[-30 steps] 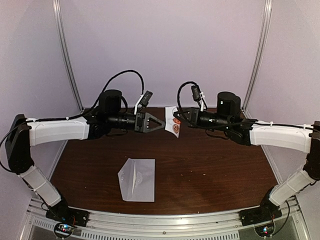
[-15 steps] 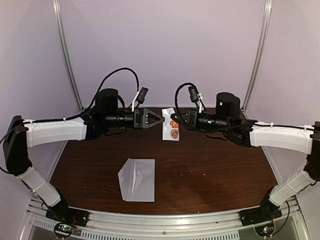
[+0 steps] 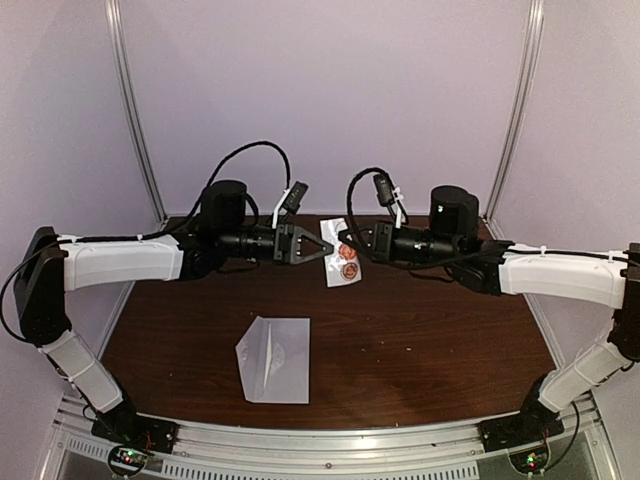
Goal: Place the letter into the envelope and seal it
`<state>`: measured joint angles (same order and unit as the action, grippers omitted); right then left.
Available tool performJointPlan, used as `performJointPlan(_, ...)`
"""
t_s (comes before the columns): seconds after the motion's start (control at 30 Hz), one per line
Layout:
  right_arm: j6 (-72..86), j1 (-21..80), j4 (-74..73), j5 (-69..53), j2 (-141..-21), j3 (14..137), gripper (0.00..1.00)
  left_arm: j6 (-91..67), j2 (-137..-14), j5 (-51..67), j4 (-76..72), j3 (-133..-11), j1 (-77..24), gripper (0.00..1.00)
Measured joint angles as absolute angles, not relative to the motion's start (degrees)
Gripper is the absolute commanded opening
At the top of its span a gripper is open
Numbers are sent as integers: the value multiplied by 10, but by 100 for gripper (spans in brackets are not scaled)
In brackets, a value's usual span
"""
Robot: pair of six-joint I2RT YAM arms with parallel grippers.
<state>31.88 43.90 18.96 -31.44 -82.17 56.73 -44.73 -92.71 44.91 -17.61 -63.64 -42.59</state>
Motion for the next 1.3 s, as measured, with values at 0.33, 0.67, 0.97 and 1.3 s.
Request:
performJointPlan(0.33,312,435,156,-280,-793,567,45,-392,-925,455,-174,-636,-426,0)
performJointPlan(0.67,314,430,138,-257,-726,502,35,-355,-922,438,-143,-636,-426,0)
performJointPlan(0.97,312,434,129,-278,-722,484,28,-355,-922,447,-143,-636,-426,0)
performJointPlan(1.3,300,439,129,-293,-737,490,22,-355,-922,464,-144,-636,-426,0)
